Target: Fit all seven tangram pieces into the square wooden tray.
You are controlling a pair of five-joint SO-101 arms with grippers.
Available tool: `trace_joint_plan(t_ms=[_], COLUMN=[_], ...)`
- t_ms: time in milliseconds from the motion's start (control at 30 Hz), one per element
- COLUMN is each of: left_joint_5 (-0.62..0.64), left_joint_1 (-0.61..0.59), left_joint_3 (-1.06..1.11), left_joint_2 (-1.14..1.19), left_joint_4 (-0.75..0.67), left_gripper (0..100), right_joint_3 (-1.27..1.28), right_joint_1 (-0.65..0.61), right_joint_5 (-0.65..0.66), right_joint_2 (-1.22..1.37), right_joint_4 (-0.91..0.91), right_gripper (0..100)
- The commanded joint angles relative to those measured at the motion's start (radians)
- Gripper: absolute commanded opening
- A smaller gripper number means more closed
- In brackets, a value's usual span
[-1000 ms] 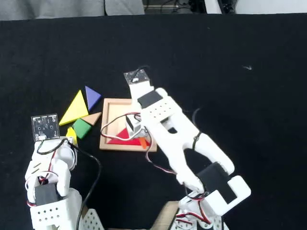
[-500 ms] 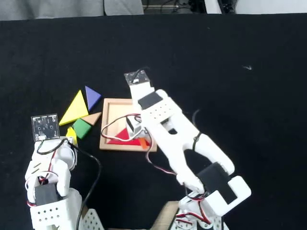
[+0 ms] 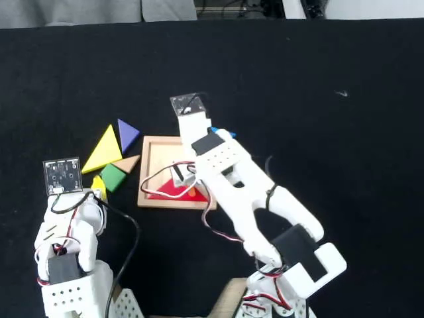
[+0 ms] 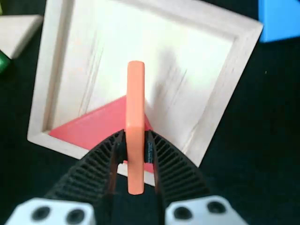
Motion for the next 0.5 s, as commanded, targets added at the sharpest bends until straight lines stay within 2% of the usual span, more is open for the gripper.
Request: trace_joint_plan(t_ms=[0, 133, 467], left_joint_5=[0.005, 0.005, 0.005], left_joint_1=[0.002, 0.002, 0.002], left_joint_3=[0.019, 0.019, 0.019], left_joint_2=[-0.008, -0.008, -0.008], left_joint_4=[-0.003, -0.003, -0.003], left_gripper=[15, 15, 15], right_joint_3=[-0.005, -0.001, 0.008], right_joint_1=[0.031, 0.095, 0.098], right_joint_5=[-0.009, -0.009, -0.011], right_joint_2=[-0.027, -0.027, -0.027], right_joint_4=[-0.035, -0.028, -0.035], right_gripper=[1.1, 1.1, 1.2])
